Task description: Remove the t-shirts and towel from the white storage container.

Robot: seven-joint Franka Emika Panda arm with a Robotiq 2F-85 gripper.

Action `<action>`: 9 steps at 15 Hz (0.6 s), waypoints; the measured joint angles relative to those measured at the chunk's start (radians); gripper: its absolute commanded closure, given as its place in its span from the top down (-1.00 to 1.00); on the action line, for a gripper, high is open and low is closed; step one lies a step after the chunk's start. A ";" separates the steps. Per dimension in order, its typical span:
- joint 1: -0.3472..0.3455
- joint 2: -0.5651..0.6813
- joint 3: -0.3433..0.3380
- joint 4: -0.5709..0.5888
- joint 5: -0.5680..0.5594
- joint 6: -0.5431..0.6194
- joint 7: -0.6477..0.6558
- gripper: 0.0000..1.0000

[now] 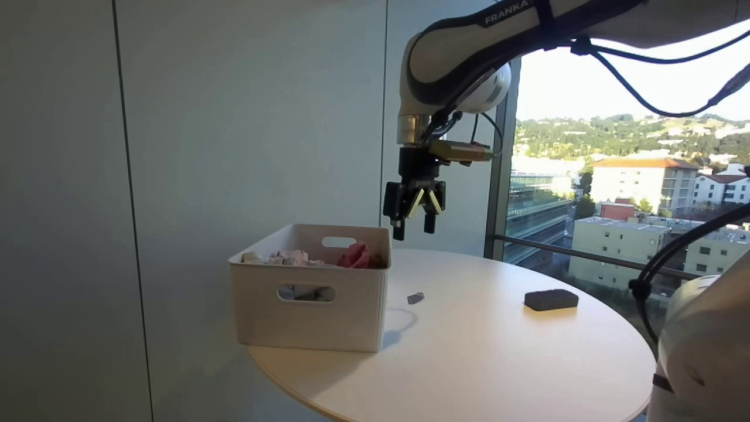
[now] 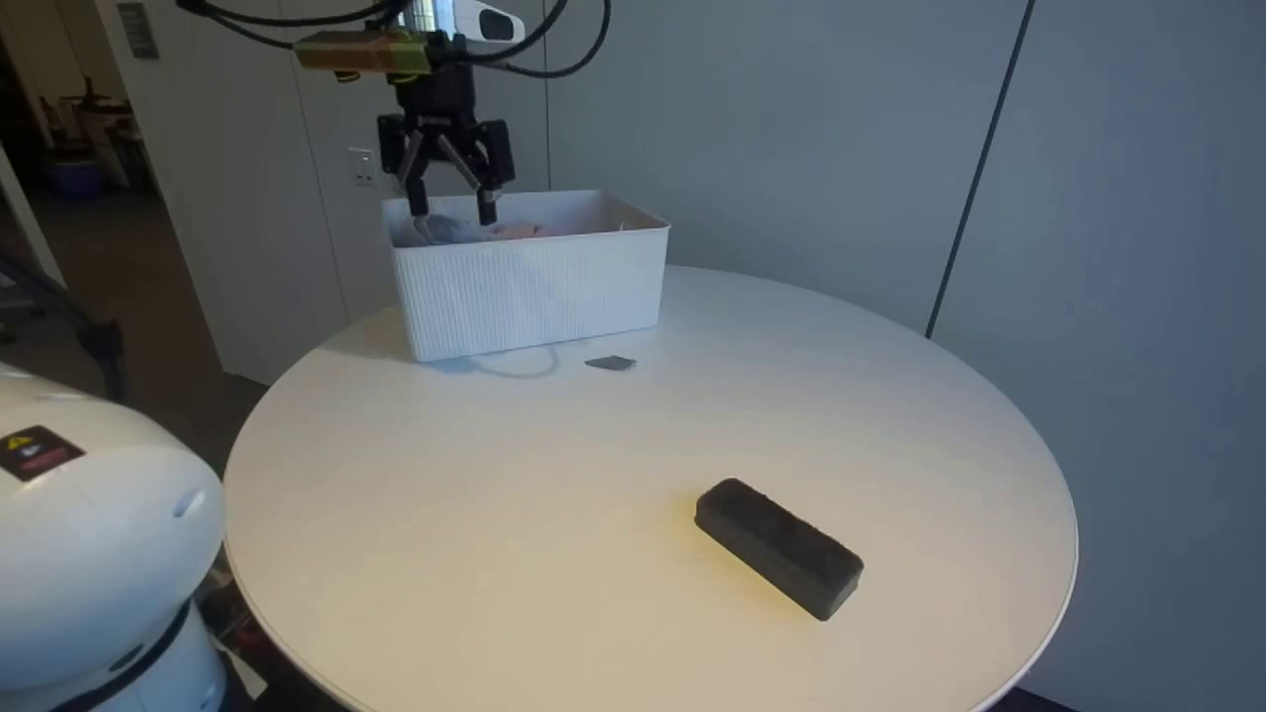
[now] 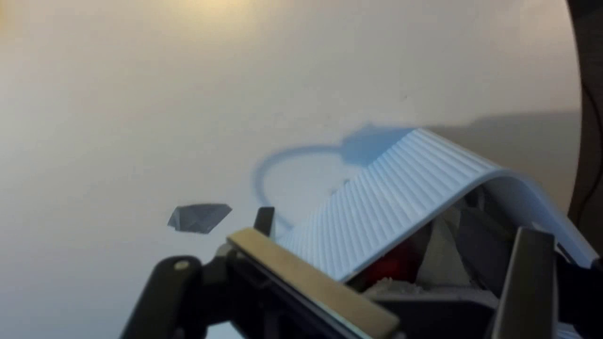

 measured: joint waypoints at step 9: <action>0.067 0.363 0.022 0.422 -0.066 0.043 -0.330 1.00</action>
